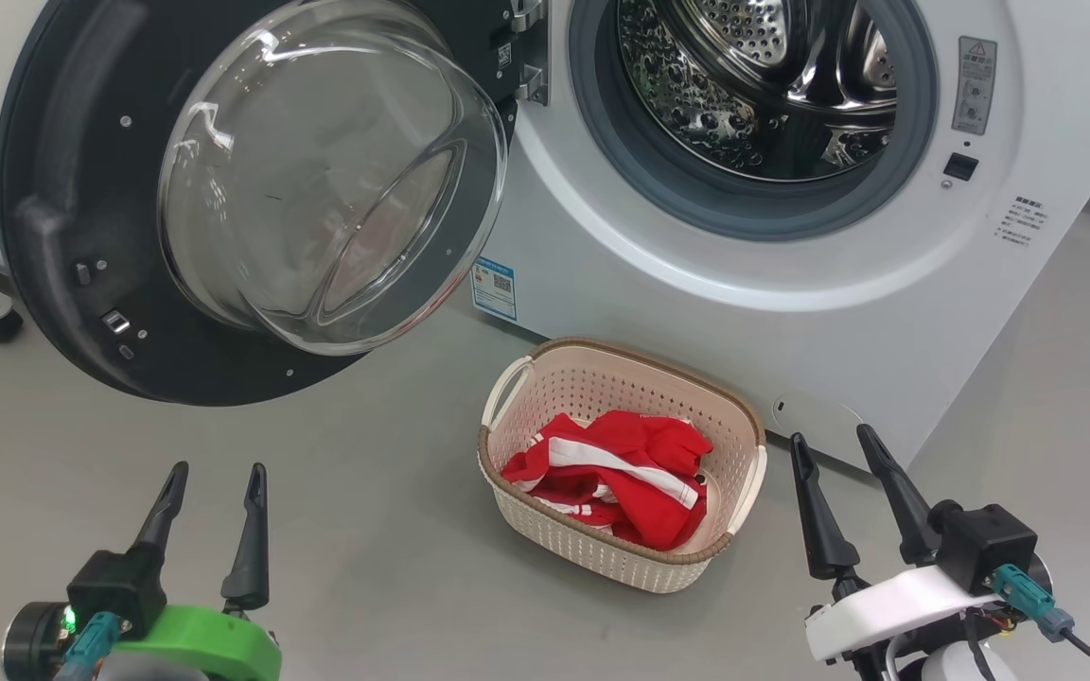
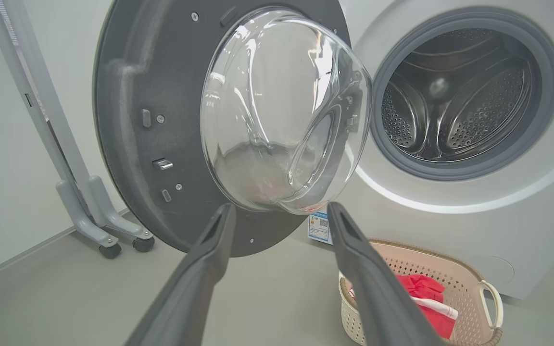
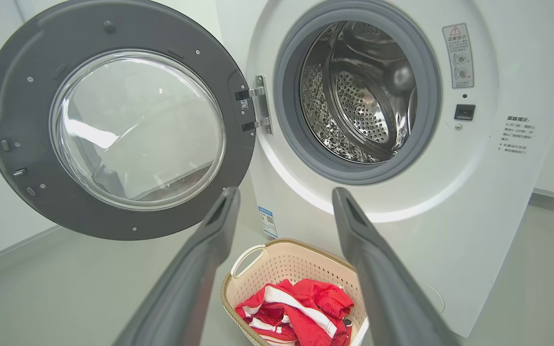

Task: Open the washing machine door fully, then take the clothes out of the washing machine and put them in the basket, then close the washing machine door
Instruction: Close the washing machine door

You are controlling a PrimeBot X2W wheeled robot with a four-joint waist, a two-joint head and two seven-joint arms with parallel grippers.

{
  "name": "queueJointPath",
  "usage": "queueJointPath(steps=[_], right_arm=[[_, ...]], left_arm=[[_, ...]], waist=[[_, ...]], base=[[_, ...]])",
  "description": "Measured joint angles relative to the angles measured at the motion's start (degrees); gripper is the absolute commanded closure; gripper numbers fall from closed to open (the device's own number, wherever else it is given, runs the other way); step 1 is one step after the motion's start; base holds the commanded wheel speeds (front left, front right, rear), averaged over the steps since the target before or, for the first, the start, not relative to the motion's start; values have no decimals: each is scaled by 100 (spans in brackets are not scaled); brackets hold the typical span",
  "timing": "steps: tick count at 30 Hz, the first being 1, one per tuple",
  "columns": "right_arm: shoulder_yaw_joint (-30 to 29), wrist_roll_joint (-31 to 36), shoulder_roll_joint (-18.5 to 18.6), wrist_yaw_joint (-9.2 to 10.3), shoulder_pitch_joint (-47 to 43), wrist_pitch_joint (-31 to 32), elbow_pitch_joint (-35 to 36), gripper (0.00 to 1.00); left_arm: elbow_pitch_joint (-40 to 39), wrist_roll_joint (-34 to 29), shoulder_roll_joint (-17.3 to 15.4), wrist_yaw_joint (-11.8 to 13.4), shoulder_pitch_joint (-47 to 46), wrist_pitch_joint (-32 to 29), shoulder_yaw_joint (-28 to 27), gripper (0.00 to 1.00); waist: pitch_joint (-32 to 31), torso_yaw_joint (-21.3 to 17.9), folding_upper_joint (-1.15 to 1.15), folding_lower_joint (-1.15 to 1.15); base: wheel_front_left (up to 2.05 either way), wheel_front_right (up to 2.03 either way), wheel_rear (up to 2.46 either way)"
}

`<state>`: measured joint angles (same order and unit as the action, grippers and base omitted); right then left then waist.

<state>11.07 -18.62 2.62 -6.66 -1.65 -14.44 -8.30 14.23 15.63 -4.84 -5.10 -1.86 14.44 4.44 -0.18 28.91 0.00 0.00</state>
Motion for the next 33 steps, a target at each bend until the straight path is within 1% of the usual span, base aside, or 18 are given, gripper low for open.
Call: queueJointPath(steps=[12,33], right_arm=[[189,-4,1,-31,105,0,-144,0],[219,-62,14,-32,242,0,-233,0]], left_arm=[[-178,0,-9,29,108,0,-86,0],[-313,0,2,54,190,0,-152,0]], waist=[[25,72,0,0],[175,107,0,0]], base=[[0,0,0],[0,0,0]])
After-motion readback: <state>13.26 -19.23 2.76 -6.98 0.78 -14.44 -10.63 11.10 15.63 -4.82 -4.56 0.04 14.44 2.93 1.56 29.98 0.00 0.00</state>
